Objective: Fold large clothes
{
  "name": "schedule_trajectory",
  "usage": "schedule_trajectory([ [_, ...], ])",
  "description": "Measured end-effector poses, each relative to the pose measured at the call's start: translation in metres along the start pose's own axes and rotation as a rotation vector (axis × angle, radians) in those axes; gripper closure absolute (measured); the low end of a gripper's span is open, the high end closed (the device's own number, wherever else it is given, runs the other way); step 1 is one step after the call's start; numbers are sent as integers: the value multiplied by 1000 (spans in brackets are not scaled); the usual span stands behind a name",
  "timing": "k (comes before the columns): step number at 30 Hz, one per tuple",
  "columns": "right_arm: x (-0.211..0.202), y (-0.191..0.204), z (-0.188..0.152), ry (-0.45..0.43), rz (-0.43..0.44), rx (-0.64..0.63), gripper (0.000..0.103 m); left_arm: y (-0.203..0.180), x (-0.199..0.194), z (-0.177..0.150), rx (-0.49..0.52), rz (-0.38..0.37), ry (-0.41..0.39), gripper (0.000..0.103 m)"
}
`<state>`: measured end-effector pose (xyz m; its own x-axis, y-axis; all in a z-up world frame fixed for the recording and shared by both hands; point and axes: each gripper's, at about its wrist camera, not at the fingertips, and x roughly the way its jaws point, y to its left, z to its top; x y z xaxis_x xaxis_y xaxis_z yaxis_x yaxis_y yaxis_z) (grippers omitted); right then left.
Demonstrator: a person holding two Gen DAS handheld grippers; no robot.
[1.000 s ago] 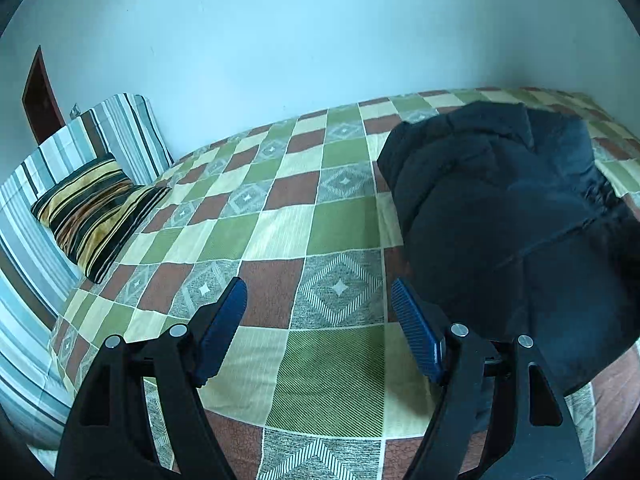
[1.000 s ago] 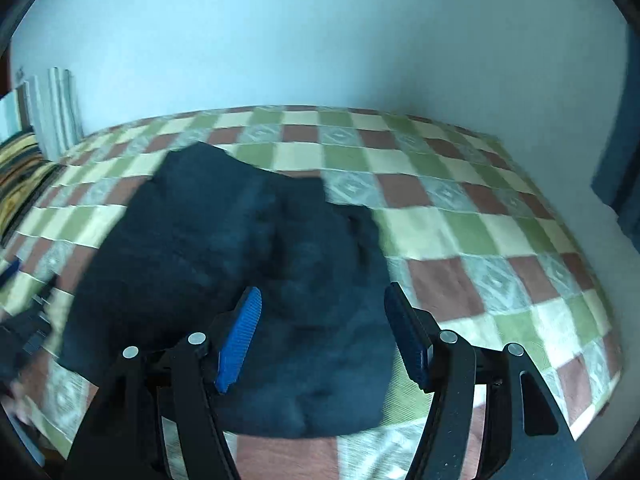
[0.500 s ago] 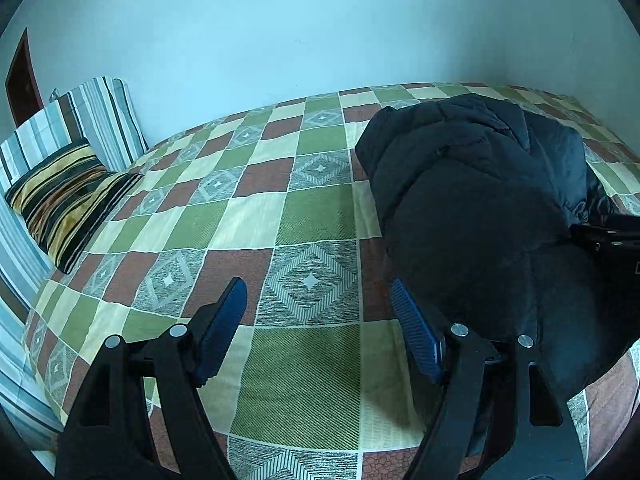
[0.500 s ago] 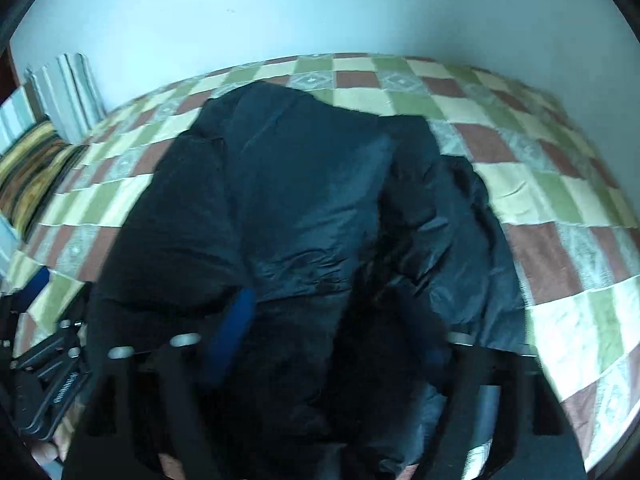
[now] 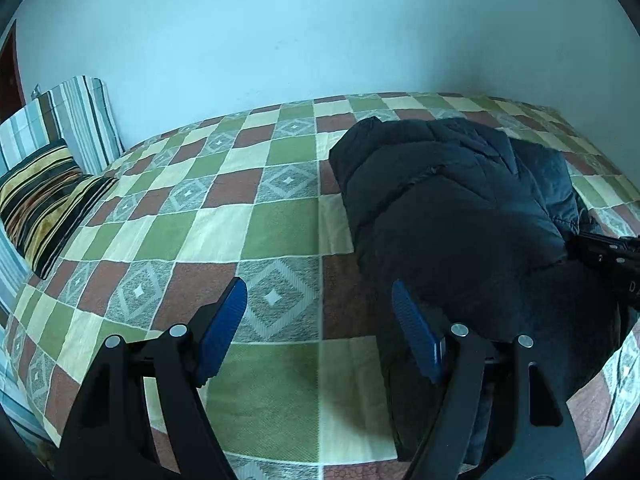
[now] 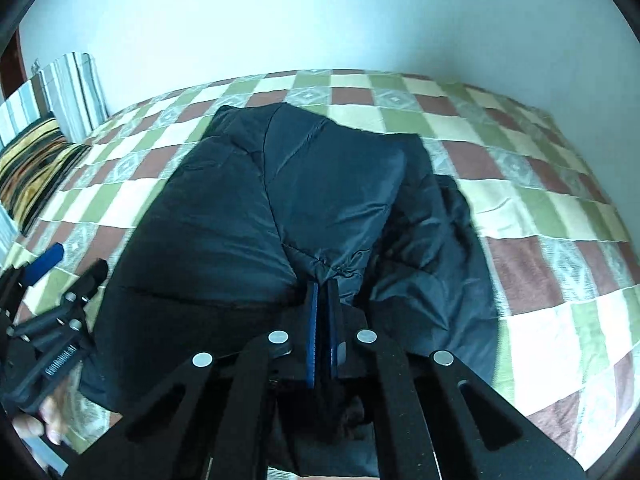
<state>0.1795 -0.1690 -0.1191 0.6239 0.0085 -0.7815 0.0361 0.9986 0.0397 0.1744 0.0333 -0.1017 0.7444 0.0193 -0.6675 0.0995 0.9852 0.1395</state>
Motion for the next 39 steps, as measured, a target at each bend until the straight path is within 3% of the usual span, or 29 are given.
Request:
schedule_trajectory([
  [7, 2, -34, 1, 3, -46, 43, 100, -31, 6, 16, 24, -125, -11, 28],
  [14, 16, -66, -4, 37, -80, 92, 100, -71, 24, 21, 87, -218, 46, 33],
  [22, 53, -79, -24, 111, -52, 113, 99, -96, 41, 13, 129, -209, 69, 33],
  [30, 57, -82, -31, 105, -31, 137, 99, -100, 45, 9, 149, -185, 65, 33],
  [34, 50, -83, -28, 90, -25, 149, 98, -98, 33, 16, 131, -187, 68, 40],
  [39, 32, -73, -28, 67, 0, 149, 98, -96, -4, 26, 96, -200, -14, 40],
])
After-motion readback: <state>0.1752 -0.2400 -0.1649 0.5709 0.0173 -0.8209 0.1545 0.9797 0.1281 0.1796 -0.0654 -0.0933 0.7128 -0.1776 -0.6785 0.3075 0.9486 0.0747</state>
